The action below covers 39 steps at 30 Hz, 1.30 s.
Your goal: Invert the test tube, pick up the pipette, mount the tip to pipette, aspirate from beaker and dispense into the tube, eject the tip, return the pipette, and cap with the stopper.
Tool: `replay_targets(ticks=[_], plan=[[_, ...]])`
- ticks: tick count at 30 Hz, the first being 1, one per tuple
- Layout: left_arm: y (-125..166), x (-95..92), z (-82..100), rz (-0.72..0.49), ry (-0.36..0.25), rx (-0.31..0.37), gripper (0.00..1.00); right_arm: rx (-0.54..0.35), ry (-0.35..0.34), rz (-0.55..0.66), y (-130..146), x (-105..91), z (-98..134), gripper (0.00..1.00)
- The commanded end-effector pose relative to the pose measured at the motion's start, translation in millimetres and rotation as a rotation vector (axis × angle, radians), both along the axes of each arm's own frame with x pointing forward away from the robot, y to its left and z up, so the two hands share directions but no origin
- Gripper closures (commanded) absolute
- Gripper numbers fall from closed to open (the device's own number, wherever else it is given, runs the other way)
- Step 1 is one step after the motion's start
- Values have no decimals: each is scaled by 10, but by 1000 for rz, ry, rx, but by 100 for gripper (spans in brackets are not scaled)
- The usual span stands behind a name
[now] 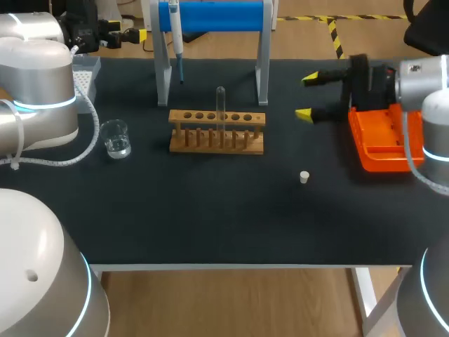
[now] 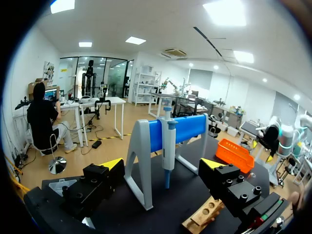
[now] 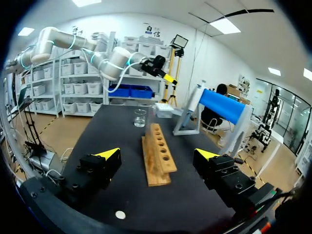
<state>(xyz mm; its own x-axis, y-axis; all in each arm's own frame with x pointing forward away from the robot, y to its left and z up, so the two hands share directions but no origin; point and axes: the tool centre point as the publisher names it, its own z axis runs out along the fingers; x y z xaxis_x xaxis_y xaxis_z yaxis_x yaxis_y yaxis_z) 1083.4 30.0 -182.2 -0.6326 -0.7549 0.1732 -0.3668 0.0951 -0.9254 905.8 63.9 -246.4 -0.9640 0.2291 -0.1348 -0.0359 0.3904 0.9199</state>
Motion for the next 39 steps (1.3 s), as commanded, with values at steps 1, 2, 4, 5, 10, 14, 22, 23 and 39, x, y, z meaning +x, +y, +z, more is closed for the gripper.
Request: replay_targets(ticks=[1,2,4,5,10,14,22,23,39], plan=[[0,0,0,0,0,0,0,-2,-1,-5,153,-137,-59,0],[0,0,0,0,0,0,0,-5,11,-1,175,-154,-65,0],[0,0,0,0,0,0,0,-5,11,-1,175,-154,-65,0],[0,0,0,0,0,0,0,-5,11,-1,175,-154,-65,0],[-62,-117,26,-38,-12,22,0,-5,11,-1,175,-154,-65,0],[-235,-417,66,-105,-52,64,0,-5,11,-1,175,-154,-65,0],[-672,-1055,-45,-217,-129,91,0,-5,11,-1,175,-154,-65,0],[-724,-1116,-58,-232,-133,98,0,-5,11,-1,175,-154,-65,0],[-1101,-1734,-412,-365,-110,115,0,-5,11,-1,175,-154,-65,0]])
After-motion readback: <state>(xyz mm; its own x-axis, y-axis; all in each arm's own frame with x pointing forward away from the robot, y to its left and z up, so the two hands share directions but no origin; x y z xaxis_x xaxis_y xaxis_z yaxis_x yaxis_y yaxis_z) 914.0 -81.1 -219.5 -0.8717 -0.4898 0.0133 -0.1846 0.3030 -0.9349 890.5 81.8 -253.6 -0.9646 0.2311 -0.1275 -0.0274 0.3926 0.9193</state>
